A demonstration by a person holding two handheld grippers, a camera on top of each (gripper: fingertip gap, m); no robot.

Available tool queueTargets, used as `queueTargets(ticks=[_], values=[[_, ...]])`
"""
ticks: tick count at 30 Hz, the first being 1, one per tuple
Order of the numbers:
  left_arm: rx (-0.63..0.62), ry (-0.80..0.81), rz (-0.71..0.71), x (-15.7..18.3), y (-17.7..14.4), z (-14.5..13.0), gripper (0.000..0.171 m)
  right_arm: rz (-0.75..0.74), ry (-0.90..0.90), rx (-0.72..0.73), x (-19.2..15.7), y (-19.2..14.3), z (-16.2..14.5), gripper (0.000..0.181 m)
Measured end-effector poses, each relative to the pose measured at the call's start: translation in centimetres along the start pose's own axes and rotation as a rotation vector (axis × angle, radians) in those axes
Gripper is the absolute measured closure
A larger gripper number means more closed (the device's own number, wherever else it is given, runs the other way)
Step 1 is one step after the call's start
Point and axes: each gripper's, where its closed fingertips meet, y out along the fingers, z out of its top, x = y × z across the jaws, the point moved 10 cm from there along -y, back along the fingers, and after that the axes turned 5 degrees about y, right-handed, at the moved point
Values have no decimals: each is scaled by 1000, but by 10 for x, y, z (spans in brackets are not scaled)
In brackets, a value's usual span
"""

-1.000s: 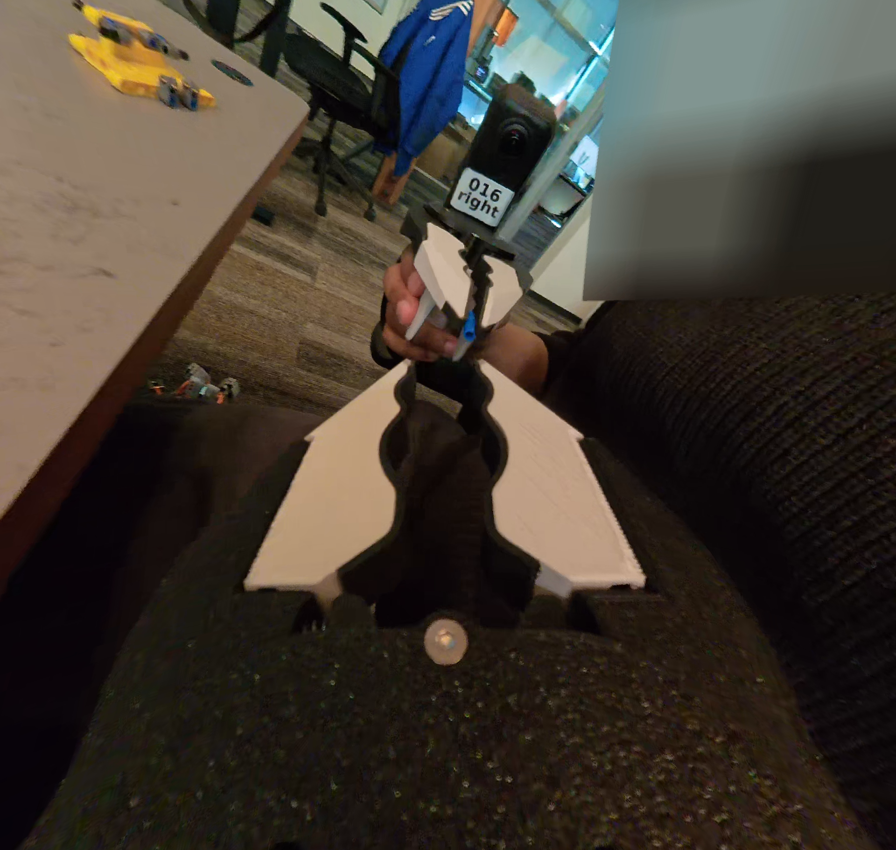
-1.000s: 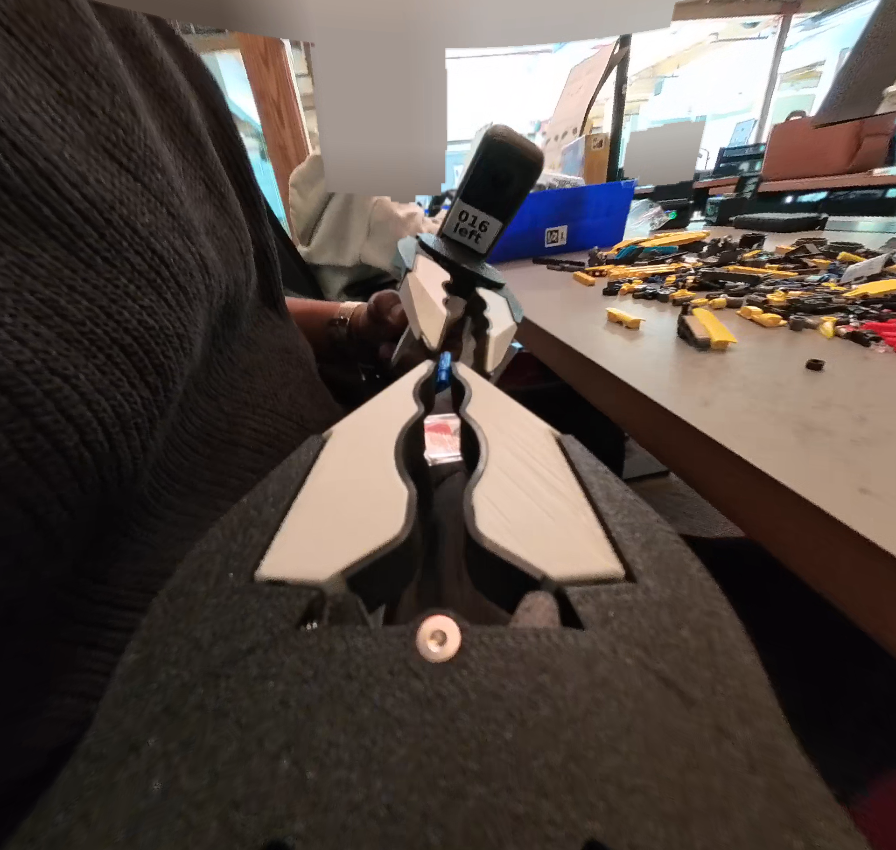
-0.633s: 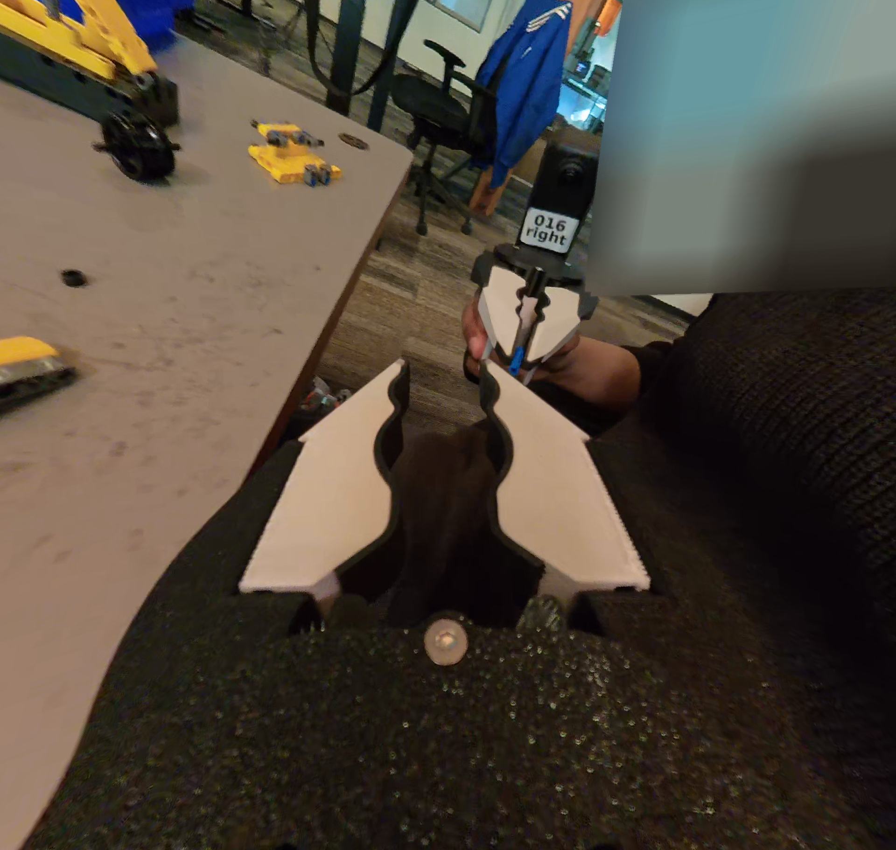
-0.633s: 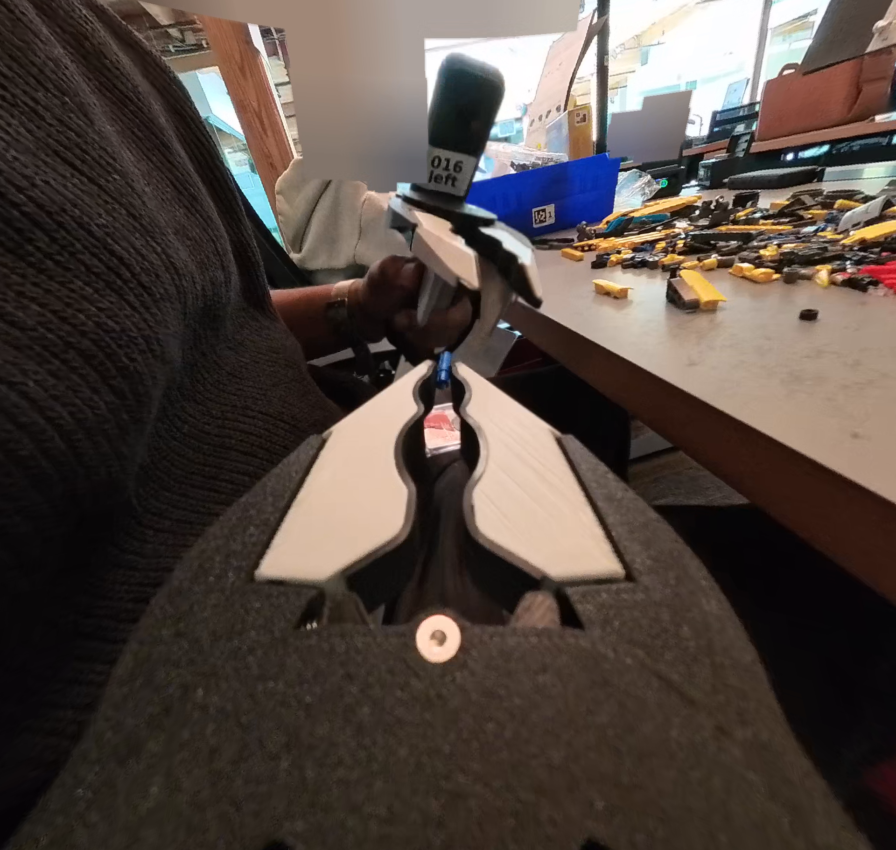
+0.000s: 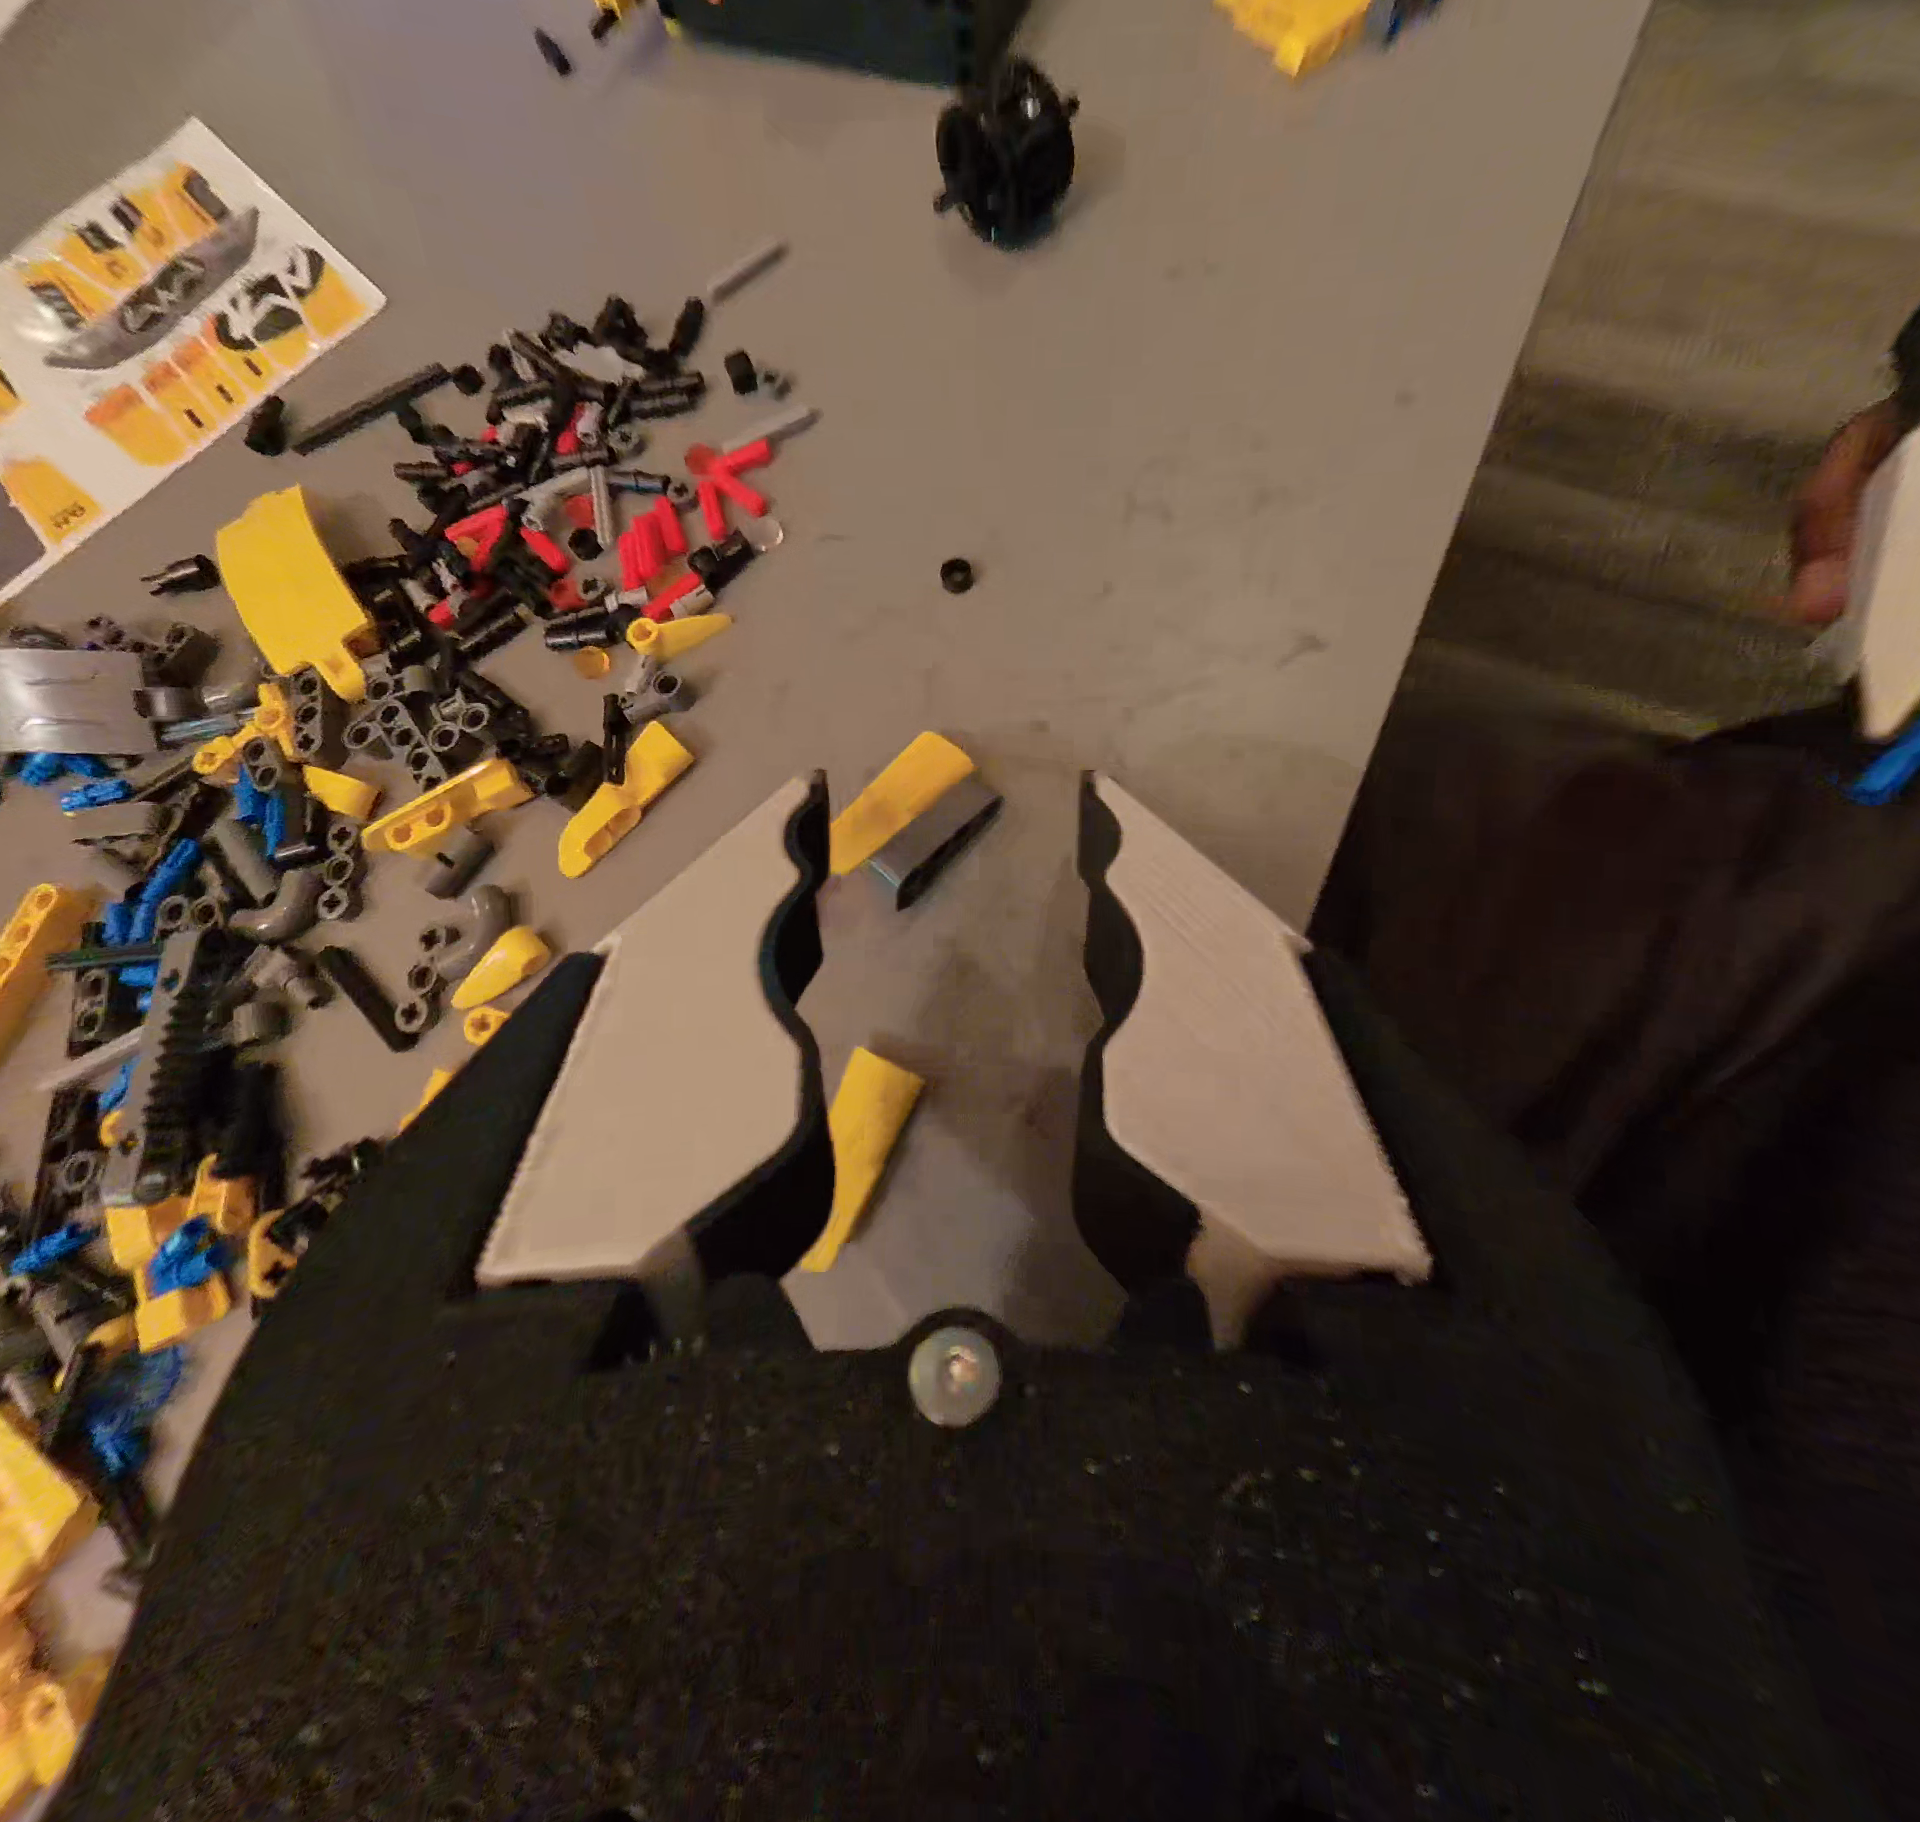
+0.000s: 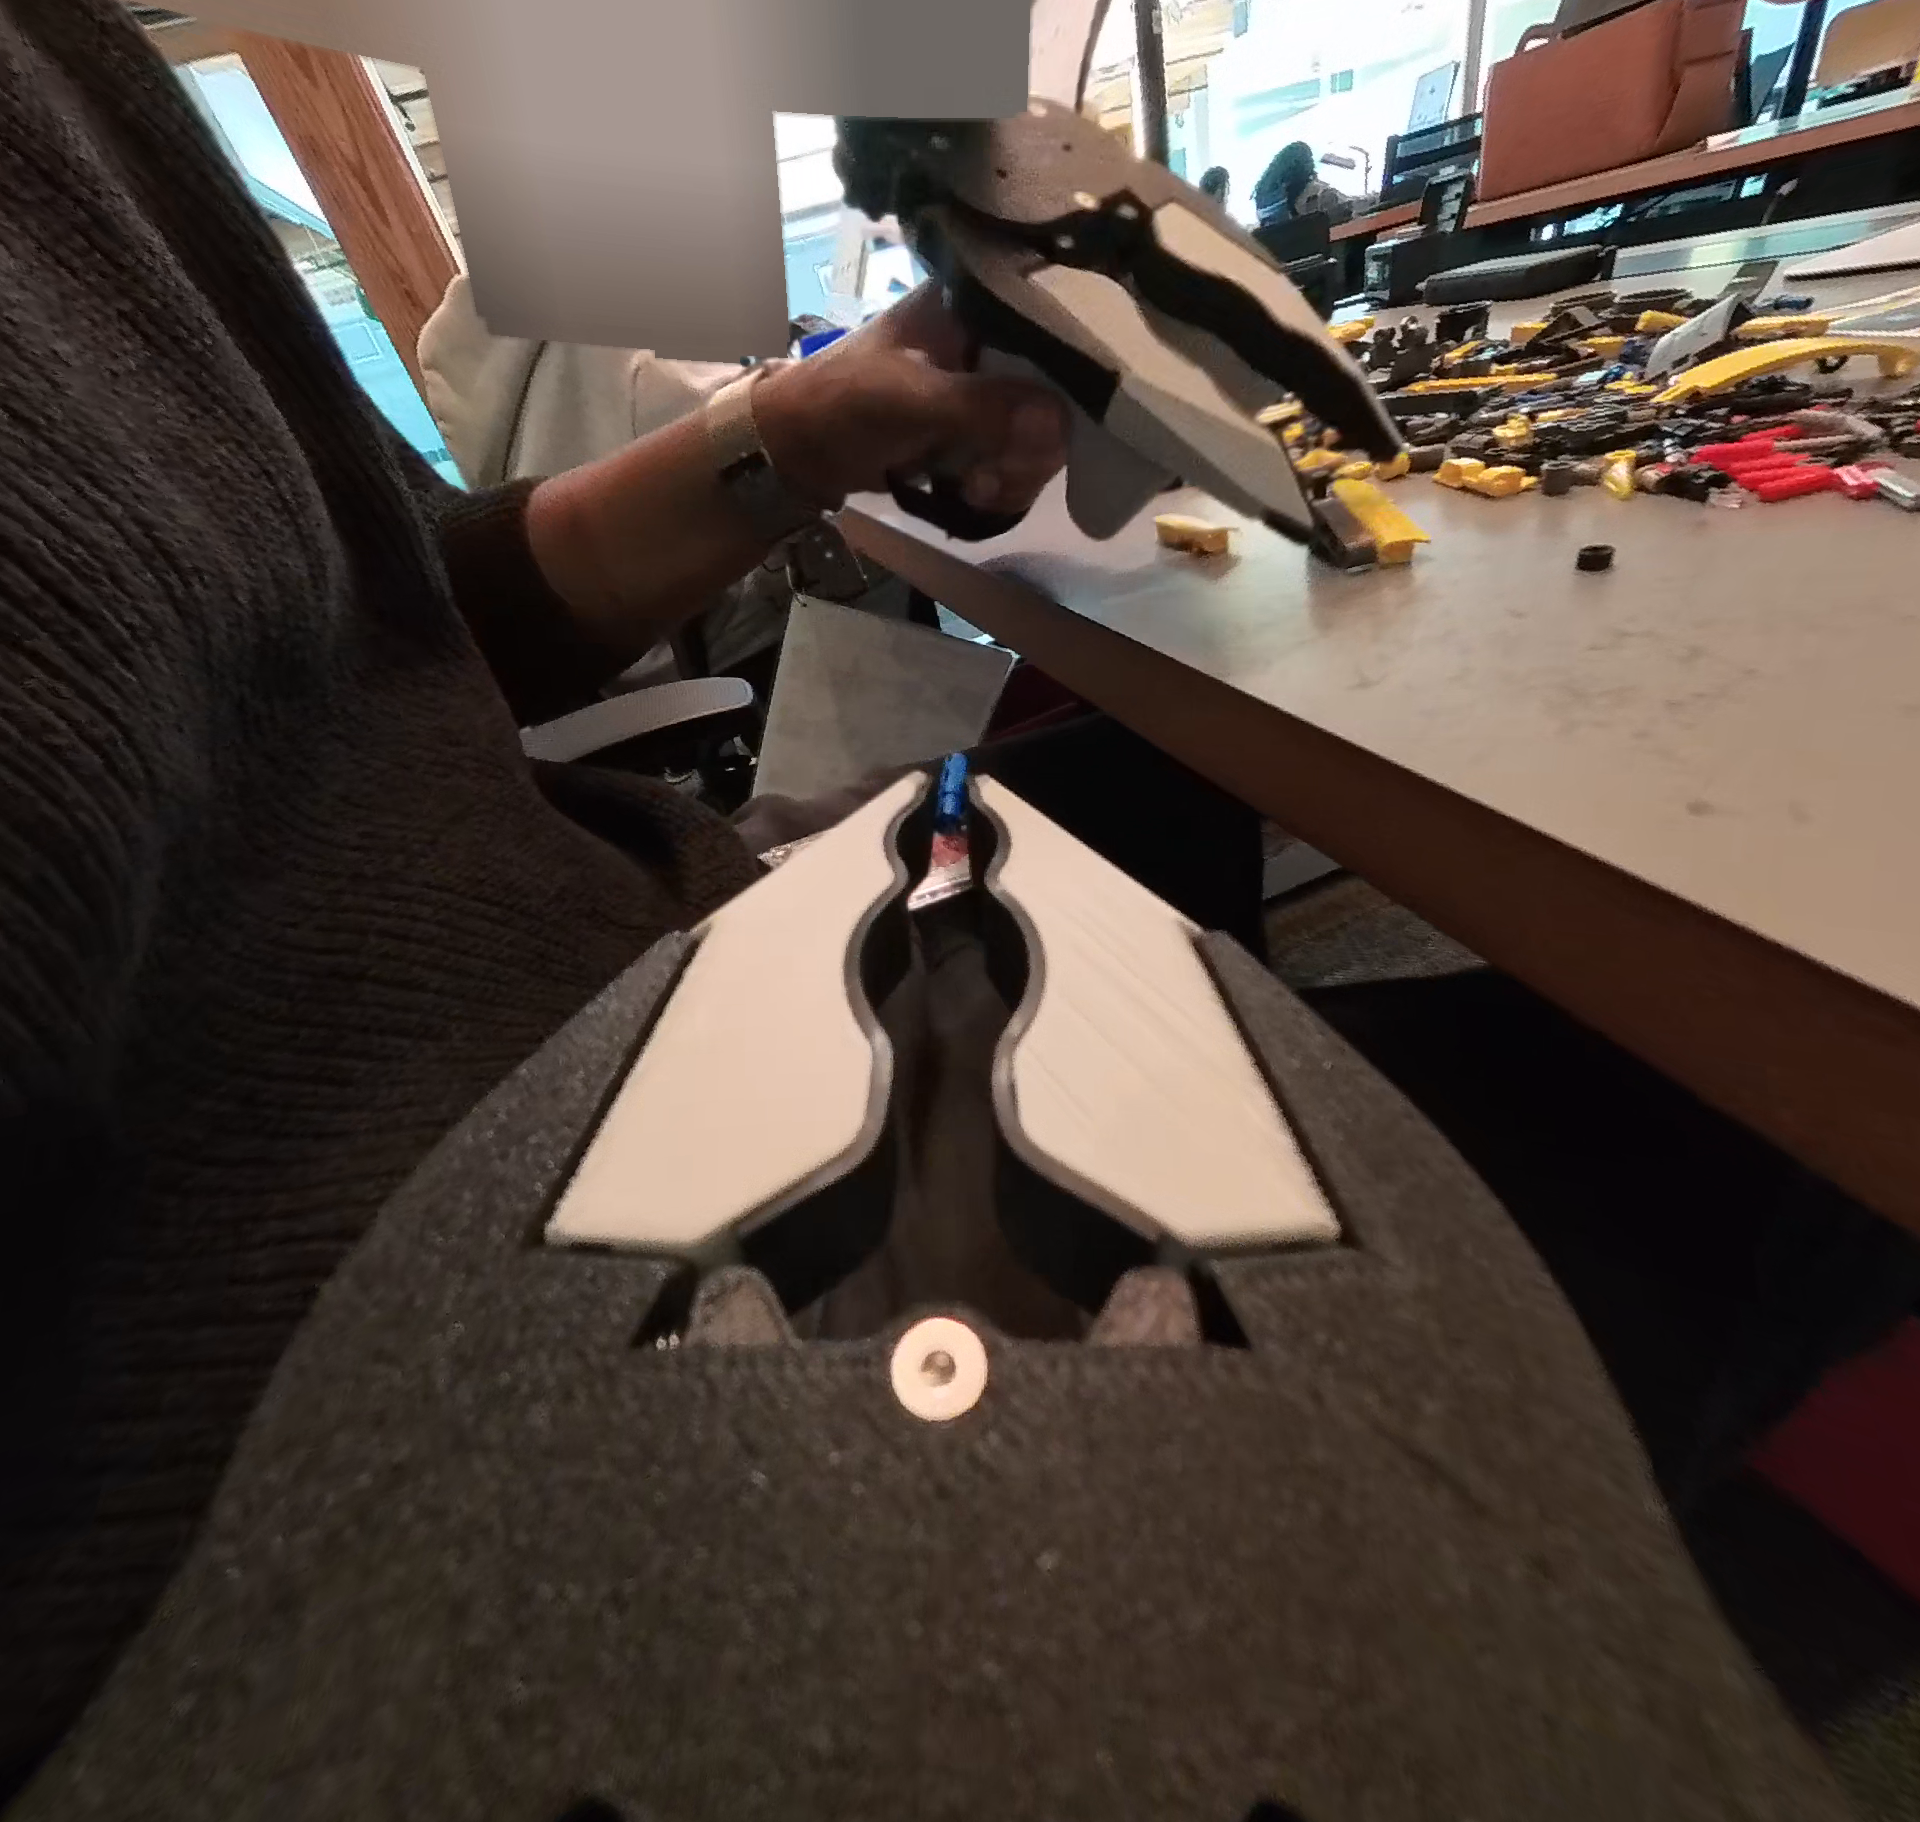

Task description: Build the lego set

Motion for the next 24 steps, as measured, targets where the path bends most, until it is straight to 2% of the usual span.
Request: queueTargets(ticks=[5,9,15,18,22,24], values=[[-84,54,-35,-2,14,1,124,7,18,27,1,-6,3,176],[-121,47,-63,-3,13,1,145,-4,48,52,5,-12,5,176],[-138,48,-70,-2,6,-3,146,17,97,91,7,-15,6,176],[-43,27,-108,1,0,-2,147,22,101,91,7,-15,6,176],[226,-24,-260,10,-19,7,147,12,86,78,7,-13,6,176],[321,-46,-304,13,-27,10,148,8,82,74,7,-13,6,176]])
